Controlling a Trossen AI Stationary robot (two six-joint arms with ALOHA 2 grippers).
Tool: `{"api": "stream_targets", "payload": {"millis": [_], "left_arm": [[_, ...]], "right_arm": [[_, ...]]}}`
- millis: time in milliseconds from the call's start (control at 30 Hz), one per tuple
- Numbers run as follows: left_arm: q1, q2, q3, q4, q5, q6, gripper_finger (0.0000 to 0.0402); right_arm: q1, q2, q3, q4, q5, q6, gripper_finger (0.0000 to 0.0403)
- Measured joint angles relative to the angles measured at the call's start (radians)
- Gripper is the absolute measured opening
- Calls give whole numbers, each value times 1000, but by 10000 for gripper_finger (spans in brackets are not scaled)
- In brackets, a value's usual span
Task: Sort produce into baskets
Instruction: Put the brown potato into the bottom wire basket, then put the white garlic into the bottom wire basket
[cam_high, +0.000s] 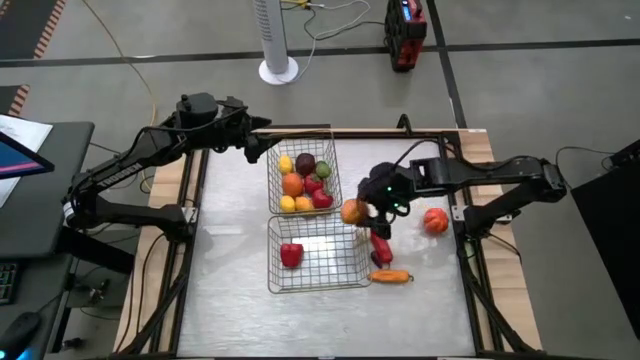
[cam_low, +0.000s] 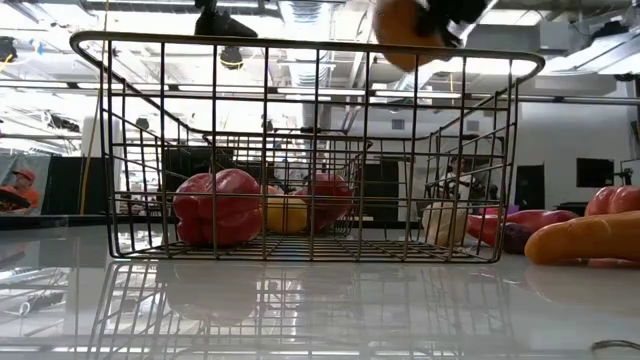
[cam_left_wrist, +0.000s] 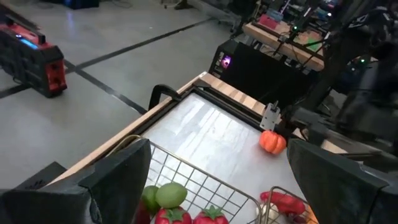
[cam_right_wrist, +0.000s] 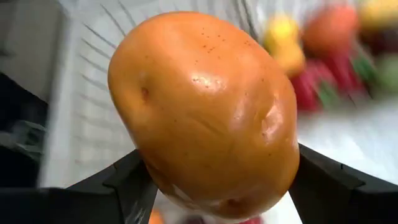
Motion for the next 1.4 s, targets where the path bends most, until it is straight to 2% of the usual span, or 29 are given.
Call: {"api": "stream_targets", "payload": {"millis": [67,200,300,433,567,700,867,933,1000,1100,1267,1400], "left_arm": [[0,0,0,0,0,0,363],[0,0,0,-1,16,8,363],[0,0,0,-1,25,23,363],[0,0,0,-2,27,46,363],[0,0,0,-8,39,64,363],[0,0,0,-26,55,59,363],[0,0,0,-28,53,59,363],[0,0,0,-28,53,57,363],[0,0,0,-27,51,55,363],[0,0,0,-21,45,52,363],[0,0,0,-22,44,39,363],[0,0,0,-23,43,10,363]], "right_arm": [[14,3,0,75,-3,0,325],[33,8,0,113,26,40,329],[31,20,-1,98,34,118,351],[32,53,-1,100,23,142,391],[36,72,-1,78,-17,124,386],[33,59,0,-42,-29,122,380],[21,38,-2,-359,73,122,379],[21,20,-25,-395,119,121,379],[22,-9,-79,-360,150,111,379],[23,-60,-203,-206,150,88,379],[23,-96,-421,113,63,74,379],[23,-66,-518,294,19,45,379]]}}
